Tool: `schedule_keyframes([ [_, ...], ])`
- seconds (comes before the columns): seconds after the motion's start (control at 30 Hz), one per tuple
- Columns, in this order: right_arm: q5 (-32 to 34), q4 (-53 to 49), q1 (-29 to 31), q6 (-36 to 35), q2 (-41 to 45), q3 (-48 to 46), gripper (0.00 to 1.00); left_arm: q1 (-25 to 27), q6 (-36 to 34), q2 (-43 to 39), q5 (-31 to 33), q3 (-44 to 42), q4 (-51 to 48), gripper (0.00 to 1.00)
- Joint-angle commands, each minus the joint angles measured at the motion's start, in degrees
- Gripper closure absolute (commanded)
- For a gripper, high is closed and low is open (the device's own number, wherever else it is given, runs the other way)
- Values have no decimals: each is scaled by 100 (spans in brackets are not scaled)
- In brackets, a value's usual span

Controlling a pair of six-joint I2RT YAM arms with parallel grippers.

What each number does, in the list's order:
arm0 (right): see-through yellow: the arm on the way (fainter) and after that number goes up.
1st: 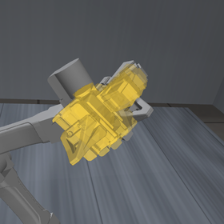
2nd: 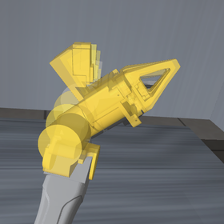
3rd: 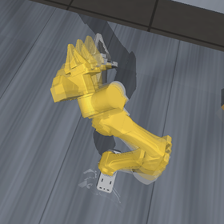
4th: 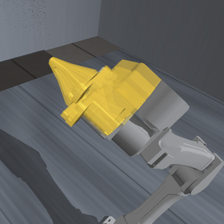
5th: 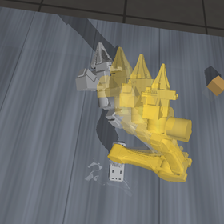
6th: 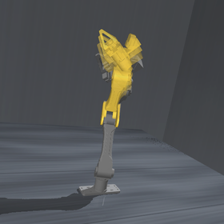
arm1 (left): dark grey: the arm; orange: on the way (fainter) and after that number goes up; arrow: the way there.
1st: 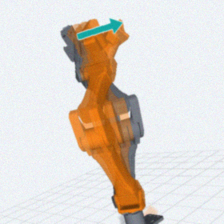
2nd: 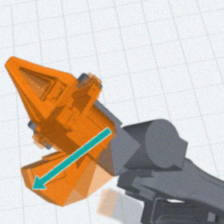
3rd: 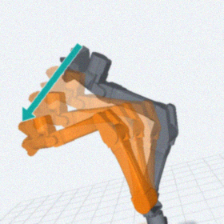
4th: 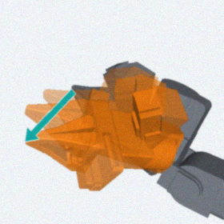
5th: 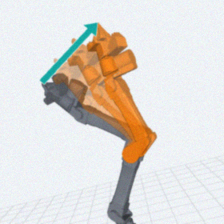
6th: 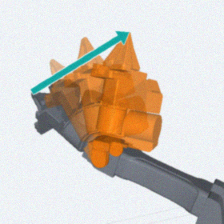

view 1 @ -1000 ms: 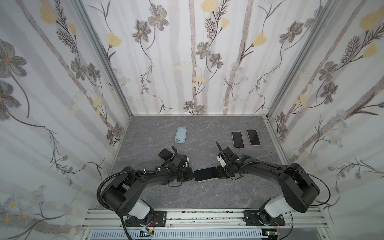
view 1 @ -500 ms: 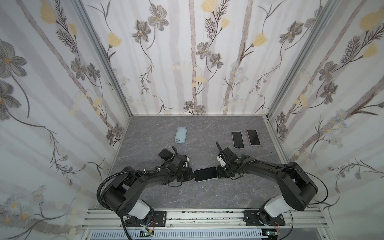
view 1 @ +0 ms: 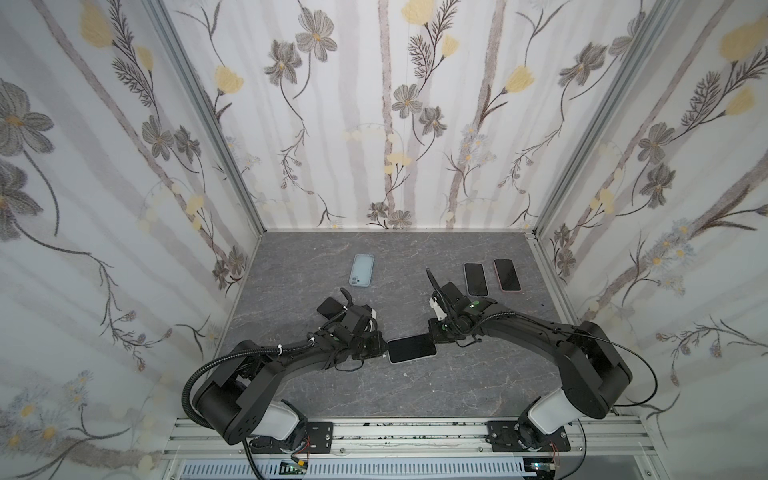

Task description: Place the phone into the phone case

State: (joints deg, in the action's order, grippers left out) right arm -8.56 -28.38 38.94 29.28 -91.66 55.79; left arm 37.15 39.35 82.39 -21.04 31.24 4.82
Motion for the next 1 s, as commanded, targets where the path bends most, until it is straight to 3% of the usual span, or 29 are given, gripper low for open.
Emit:
schedule_keyframes([
  [0.0,116,-89,0,-106,-223,130,82,-5,-59,79,31,59,-25,83],
  [0.43,355,-123,-9,-160,-757,551,85,-3,-49,198,-7,22,93,83],
  [0.97,506,-326,-9,-195,-723,515,81,-2,-77,399,-78,57,159,84],
])
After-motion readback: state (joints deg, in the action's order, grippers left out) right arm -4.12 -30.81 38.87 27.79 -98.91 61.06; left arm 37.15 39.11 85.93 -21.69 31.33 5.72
